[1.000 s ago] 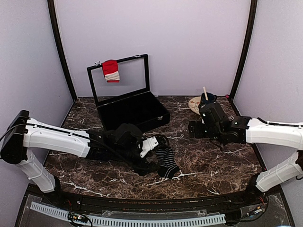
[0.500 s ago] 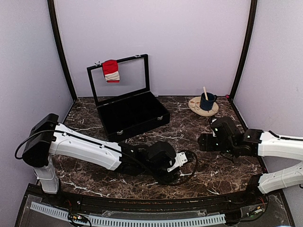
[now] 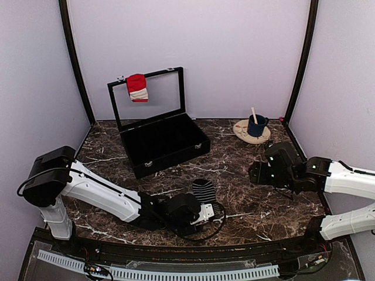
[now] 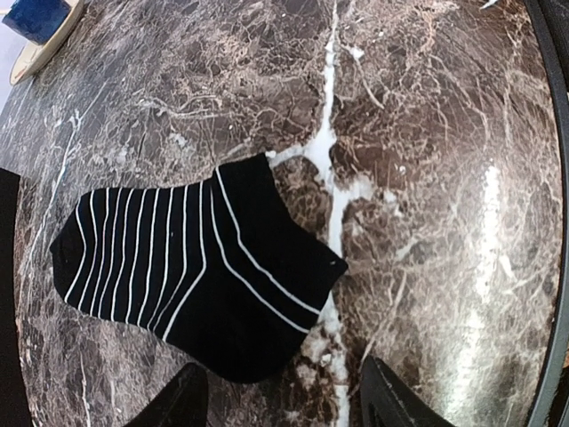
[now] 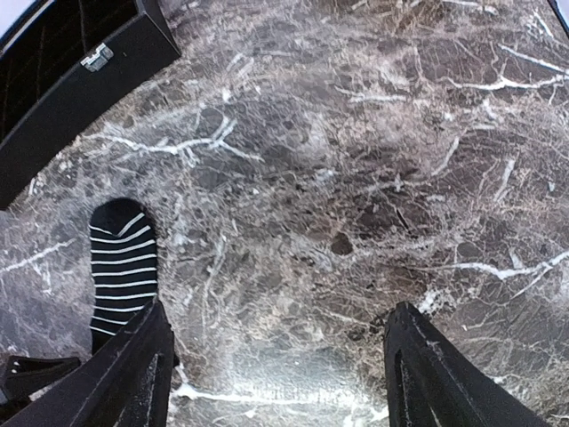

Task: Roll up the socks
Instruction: Pick up the sock from the center of the board.

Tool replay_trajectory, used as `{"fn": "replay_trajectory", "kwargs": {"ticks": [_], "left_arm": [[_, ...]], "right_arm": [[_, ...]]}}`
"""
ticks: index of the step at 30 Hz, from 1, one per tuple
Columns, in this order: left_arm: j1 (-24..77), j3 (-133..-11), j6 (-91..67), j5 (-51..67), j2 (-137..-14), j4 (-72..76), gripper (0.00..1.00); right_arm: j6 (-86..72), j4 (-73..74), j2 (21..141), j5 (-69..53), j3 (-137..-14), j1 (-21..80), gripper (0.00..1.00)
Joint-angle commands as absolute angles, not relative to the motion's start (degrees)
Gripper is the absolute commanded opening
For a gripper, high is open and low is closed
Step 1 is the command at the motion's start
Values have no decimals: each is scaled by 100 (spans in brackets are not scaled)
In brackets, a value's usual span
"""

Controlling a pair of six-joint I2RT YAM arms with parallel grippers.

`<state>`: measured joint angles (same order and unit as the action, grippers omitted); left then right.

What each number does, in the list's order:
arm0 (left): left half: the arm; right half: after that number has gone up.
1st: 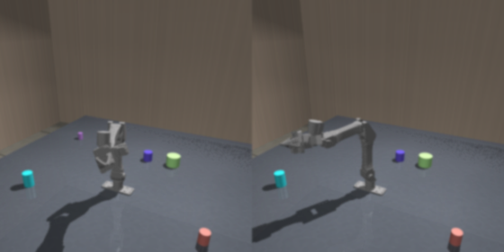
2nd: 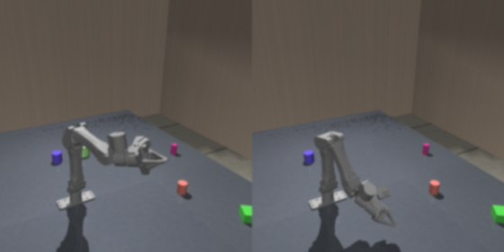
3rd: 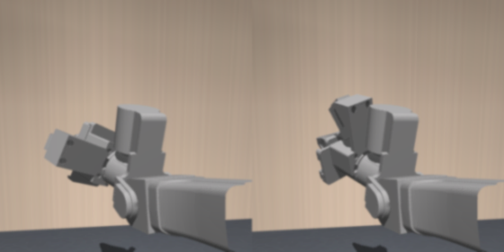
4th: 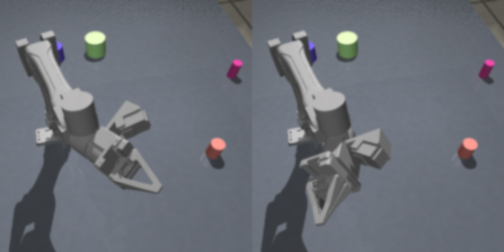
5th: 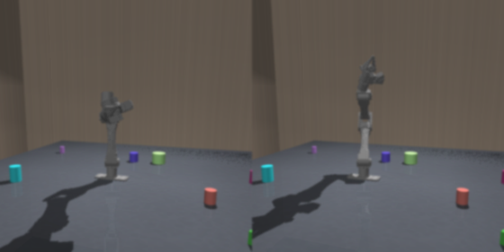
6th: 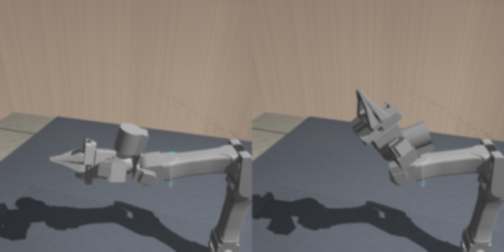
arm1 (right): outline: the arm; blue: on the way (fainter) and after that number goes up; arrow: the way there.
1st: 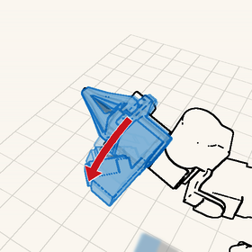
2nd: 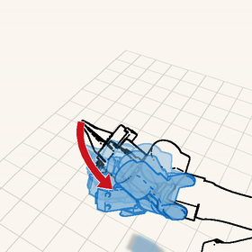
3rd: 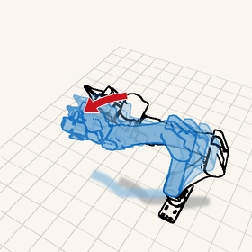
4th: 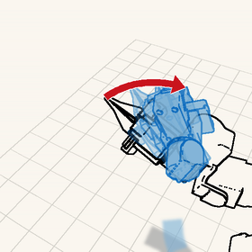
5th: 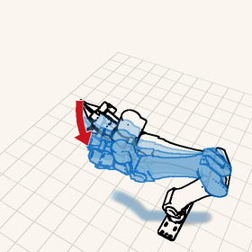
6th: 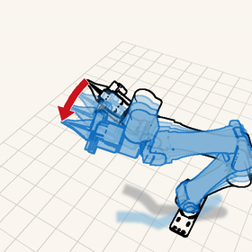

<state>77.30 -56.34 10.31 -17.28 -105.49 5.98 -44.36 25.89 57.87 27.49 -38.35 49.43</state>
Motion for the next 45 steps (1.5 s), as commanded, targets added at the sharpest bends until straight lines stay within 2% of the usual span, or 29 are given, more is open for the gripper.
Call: {"fn": "replay_trajectory", "kwargs": {"ticks": [1, 29, 45], "left_arm": [[7725, -5454, 1245, -1810, -10223, 1092, 61], [7716, -6349, 1548, -1267, -11047, 883, 49], [7649, -6425, 1221, -1337, -11380, 681, 52]], "right_arm": [[-4605, 2682, 5780, 2986, -4109, 5027, 75], [-4369, 2566, 5885, 2892, -4086, 5072, 74], [-4350, 2514, 5916, 2798, -4132, 5072, 73]]}}
